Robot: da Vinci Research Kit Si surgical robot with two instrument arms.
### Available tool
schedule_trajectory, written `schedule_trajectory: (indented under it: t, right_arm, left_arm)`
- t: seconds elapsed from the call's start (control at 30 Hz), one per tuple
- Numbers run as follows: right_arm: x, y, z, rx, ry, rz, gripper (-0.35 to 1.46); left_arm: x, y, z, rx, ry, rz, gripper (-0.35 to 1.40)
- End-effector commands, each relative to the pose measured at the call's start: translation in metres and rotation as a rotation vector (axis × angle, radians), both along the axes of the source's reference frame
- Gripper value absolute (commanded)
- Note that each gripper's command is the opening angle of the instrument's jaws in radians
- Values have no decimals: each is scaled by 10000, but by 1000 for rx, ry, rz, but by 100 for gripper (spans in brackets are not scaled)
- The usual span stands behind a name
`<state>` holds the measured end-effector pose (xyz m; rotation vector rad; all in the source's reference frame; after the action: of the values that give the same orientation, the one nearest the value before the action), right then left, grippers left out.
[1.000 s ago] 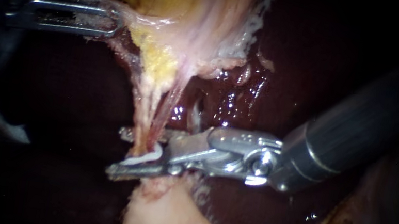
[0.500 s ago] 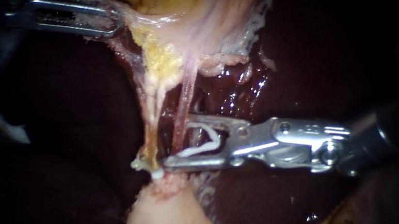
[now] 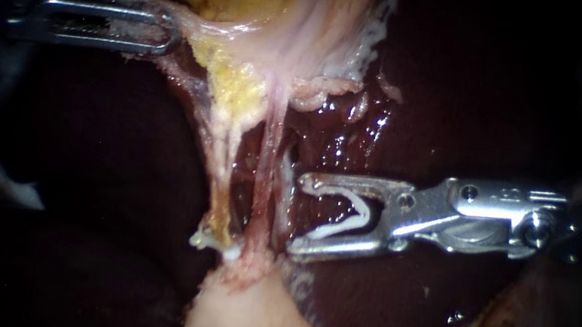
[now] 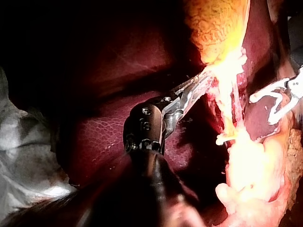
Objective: Clipping second clip left tube
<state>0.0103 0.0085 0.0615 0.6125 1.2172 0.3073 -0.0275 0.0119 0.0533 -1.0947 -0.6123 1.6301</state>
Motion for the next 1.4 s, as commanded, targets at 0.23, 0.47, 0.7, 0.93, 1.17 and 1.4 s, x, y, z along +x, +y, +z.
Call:
schedule_trajectory:
  t: [0.23, 0.47, 0.7, 0.93, 1.17, 1.4]
  right_arm:
    - [4, -8, -16, 22, 14, -22, 50]
    - [26, -12, -15, 46, 16, -25, 50]
    - [44, -15, 3, 70, 4, -11, 50]
    - [48, -19, 32, 88, -15, -6, 50]
    - [53, -20, 55, 94, -34, -9, 49]
    - [68, -22, 69, 109, -34, -19, 50]
  left_arm:
    - [0, 0, 0, 0, 0, 0, -35]
    - [-1, 0, 1, 0, 1, 0, -35]
    - [-1, -1, 1, -1, 1, 0, -35]
    - [-1, -1, 1, -1, 1, -1, -35]
    - [0, -1, 1, -1, 1, -1, -35]
    - [0, -1, 1, -1, 1, 0, -35]
